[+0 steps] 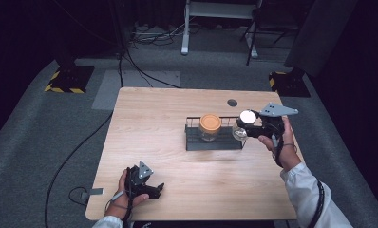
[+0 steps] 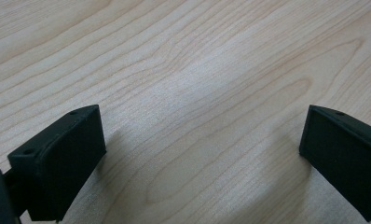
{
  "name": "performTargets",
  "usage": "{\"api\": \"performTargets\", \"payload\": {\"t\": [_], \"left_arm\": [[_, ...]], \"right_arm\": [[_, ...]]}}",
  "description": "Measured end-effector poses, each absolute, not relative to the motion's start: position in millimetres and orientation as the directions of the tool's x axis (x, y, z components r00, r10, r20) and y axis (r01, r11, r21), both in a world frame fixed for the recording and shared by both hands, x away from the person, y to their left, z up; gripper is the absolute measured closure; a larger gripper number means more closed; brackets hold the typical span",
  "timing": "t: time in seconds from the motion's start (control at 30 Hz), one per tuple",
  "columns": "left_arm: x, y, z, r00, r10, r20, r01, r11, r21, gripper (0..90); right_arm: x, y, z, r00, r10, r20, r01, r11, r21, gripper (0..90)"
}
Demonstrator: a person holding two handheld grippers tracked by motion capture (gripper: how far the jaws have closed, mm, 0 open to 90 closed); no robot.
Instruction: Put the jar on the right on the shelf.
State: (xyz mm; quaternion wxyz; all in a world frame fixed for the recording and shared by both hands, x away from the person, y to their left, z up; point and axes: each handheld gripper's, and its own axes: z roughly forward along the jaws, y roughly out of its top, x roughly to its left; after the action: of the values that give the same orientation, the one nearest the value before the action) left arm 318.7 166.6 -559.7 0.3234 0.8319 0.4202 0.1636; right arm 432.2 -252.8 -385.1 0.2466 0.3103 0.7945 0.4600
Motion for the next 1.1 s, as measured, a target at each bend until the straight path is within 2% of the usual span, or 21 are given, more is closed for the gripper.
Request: {"api": "performTargets", "payload": {"t": [1.1], "left_arm": [[319.1, 166.8, -559.6, 0.597, 0.802, 0.002, 0.591, -0.441, 0.675, 0.0]], "right_arm": [[478.0, -237.9, -406.8, -0.645, 0.759, -0.084, 0.323, 0.371, 0.871, 39.6]]}}
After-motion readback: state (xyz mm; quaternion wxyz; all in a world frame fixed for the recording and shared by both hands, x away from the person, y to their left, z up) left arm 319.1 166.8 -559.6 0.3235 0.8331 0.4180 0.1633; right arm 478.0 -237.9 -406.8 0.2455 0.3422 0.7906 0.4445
